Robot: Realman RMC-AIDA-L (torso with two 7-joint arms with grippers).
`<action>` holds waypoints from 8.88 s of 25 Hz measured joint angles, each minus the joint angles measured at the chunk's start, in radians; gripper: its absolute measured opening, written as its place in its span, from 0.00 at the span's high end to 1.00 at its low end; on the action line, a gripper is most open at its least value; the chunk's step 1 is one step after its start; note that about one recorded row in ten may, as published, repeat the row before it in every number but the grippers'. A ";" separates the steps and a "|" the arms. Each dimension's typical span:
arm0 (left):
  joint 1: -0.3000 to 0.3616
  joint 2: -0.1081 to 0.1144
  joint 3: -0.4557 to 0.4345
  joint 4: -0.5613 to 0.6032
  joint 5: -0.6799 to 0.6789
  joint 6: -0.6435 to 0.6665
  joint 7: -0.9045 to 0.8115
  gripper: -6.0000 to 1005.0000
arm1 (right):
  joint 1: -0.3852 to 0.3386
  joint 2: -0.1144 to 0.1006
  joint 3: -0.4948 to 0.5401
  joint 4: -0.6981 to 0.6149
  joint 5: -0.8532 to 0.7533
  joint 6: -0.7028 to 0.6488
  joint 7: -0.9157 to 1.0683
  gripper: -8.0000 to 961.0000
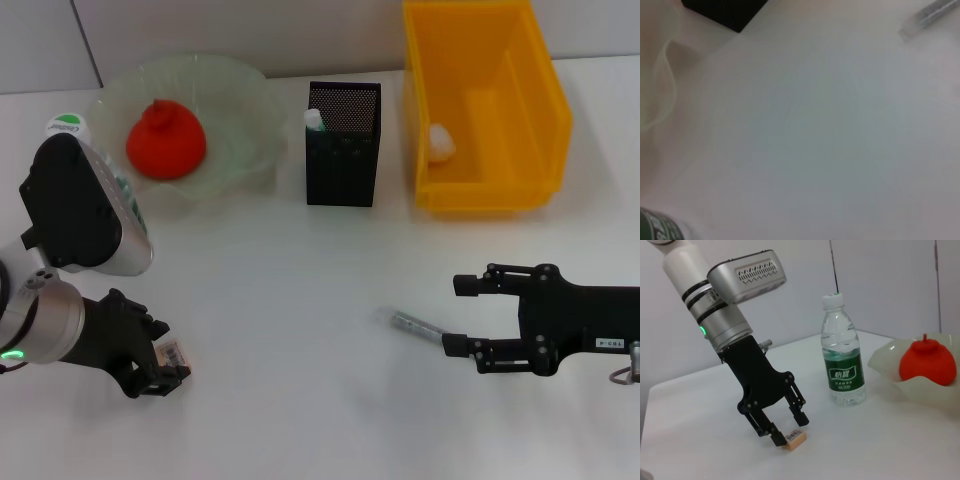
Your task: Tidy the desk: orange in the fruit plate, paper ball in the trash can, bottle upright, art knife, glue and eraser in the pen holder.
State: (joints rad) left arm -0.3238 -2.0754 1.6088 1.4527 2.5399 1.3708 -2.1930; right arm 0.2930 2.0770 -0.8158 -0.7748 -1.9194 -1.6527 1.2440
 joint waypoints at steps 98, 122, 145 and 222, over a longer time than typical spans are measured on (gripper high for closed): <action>-0.013 0.007 0.136 -0.007 -1.021 -0.656 0.516 0.22 | 0.010 -0.007 0.059 0.009 0.008 0.001 0.036 0.21; 0.006 0.011 -0.124 -1.106 -1.454 0.093 1.480 0.23 | 0.185 -0.017 0.063 -0.603 -0.308 -0.258 0.848 0.21; 0.030 0.017 -0.124 -1.113 -1.434 0.056 1.476 0.23 | 0.438 0.007 -0.648 -0.669 -0.767 -0.203 1.270 0.21; 0.022 0.017 -0.121 -1.113 -1.431 0.068 1.470 0.23 | 0.426 0.011 -0.875 -0.392 -0.681 0.138 1.347 0.88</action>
State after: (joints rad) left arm -0.3022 -2.0586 1.4879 0.3401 1.1090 1.4389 -0.7225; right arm 0.7190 2.0884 -1.6906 -1.1664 -2.6001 -1.5150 2.5906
